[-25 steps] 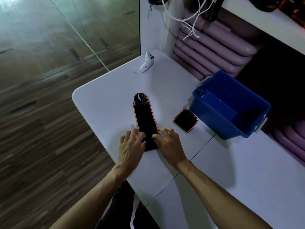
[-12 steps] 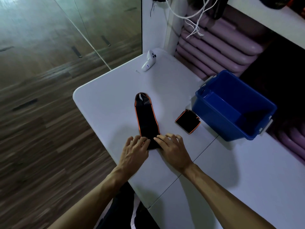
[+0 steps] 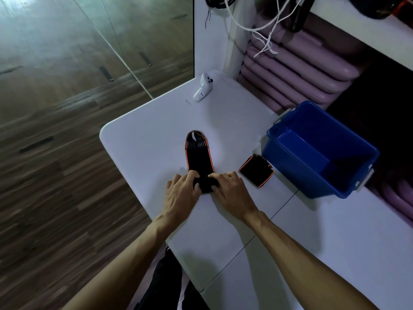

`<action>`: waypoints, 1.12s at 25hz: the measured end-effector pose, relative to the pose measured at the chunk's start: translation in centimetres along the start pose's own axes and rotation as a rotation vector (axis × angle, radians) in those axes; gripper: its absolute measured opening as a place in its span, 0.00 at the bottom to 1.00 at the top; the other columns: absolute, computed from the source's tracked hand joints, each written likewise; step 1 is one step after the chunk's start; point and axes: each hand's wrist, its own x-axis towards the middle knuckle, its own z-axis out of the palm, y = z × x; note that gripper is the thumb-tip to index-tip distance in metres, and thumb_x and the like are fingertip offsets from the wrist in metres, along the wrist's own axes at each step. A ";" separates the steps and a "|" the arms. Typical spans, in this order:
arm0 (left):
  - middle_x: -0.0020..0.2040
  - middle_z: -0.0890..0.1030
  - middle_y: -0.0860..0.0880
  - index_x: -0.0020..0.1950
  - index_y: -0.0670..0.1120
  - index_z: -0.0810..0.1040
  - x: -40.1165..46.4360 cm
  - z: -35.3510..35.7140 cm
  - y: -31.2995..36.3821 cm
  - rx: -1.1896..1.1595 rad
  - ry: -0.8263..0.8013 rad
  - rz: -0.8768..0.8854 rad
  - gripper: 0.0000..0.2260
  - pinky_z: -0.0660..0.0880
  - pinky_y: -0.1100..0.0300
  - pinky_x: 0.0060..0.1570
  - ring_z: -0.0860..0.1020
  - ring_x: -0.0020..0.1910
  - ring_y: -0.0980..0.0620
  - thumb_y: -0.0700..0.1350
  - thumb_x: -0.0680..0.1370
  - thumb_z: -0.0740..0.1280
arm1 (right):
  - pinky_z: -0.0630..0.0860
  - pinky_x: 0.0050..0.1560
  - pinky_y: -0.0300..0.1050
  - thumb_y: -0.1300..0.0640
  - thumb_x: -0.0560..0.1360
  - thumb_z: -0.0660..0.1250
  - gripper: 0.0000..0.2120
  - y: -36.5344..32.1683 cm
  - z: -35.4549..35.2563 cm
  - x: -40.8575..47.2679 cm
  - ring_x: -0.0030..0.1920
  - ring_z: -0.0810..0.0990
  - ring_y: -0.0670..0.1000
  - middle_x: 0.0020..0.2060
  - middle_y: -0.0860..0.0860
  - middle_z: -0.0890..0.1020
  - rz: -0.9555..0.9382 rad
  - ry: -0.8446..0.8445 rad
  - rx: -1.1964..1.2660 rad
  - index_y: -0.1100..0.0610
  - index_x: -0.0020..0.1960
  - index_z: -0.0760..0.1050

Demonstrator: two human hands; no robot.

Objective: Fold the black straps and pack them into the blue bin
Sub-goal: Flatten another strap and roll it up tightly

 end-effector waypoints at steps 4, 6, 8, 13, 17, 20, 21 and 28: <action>0.50 0.74 0.46 0.53 0.46 0.74 0.8 0.7 -0.3 0.087 0.134 -0.055 0.08 0.71 0.54 0.43 0.72 0.46 0.46 0.45 0.75 0.66 | 0.77 0.49 0.53 0.56 0.79 0.66 0.18 0.1 0.9 1.4 0.52 0.73 0.56 0.58 0.54 0.76 0.036 0.064 -0.064 0.53 0.68 0.74; 0.50 0.74 0.47 0.51 0.46 0.75 1.2 0.9 -0.6 0.134 0.147 0.003 0.09 0.71 0.55 0.41 0.73 0.44 0.47 0.39 0.73 0.69 | 0.77 0.49 0.55 0.57 0.78 0.67 0.16 -0.5 1.1 2.1 0.52 0.73 0.57 0.58 0.54 0.76 0.067 0.095 -0.085 0.52 0.66 0.75; 0.52 0.76 0.48 0.51 0.47 0.77 1.2 1.1 -1.2 0.204 0.151 0.110 0.11 0.71 0.55 0.42 0.74 0.46 0.46 0.36 0.71 0.71 | 0.76 0.52 0.56 0.56 0.78 0.67 0.13 -0.6 1.3 2.3 0.57 0.73 0.58 0.64 0.55 0.74 0.063 0.137 -0.154 0.51 0.63 0.77; 0.71 0.70 0.41 0.63 0.43 0.76 -0.1 1.6 -2.5 0.339 0.077 0.288 0.22 0.70 0.46 0.61 0.68 0.70 0.40 0.49 0.72 0.71 | 0.67 0.61 0.57 0.50 0.79 0.66 0.25 1.3 2.1 0.0 0.69 0.67 0.59 0.74 0.56 0.66 -0.114 0.034 -0.419 0.54 0.74 0.67; 0.58 0.79 0.44 0.61 0.41 0.77 0.2 1.3 -2.2 0.375 0.049 0.305 0.25 0.66 0.52 0.56 0.74 0.59 0.44 0.45 0.67 0.76 | 0.72 0.55 0.56 0.62 0.75 0.70 0.25 1.0 2.6 0.2 0.60 0.72 0.57 0.65 0.53 0.76 -0.105 0.070 -0.415 0.58 0.71 0.71; 0.52 0.81 0.47 0.58 0.42 0.79 1.0 0.9 -2.0 0.341 0.114 0.308 0.18 0.67 0.53 0.53 0.78 0.52 0.46 0.41 0.68 0.73 | 0.72 0.54 0.54 0.59 0.78 0.60 0.19 0.7 1.8 0.5 0.57 0.74 0.56 0.63 0.51 0.79 -0.101 0.097 -0.357 0.56 0.68 0.74; 0.50 0.81 0.47 0.57 0.43 0.79 1.2 0.9 -2.1 0.300 0.117 0.300 0.17 0.67 0.54 0.53 0.78 0.50 0.46 0.41 0.69 0.72 | 0.72 0.54 0.53 0.57 0.79 0.56 0.19 0.6 1.5 0.4 0.56 0.75 0.55 0.63 0.51 0.79 -0.088 0.091 -0.309 0.56 0.66 0.75; 0.43 0.82 0.51 0.58 0.48 0.74 2.6 -0.3 -1.5 0.090 0.031 0.066 0.15 0.65 0.54 0.49 0.75 0.46 0.47 0.52 0.75 0.58 | 0.74 0.50 0.55 0.52 0.81 0.57 0.13 0.1 0.5 2.5 0.54 0.74 0.54 0.54 0.49 0.82 0.031 0.013 -0.022 0.52 0.64 0.71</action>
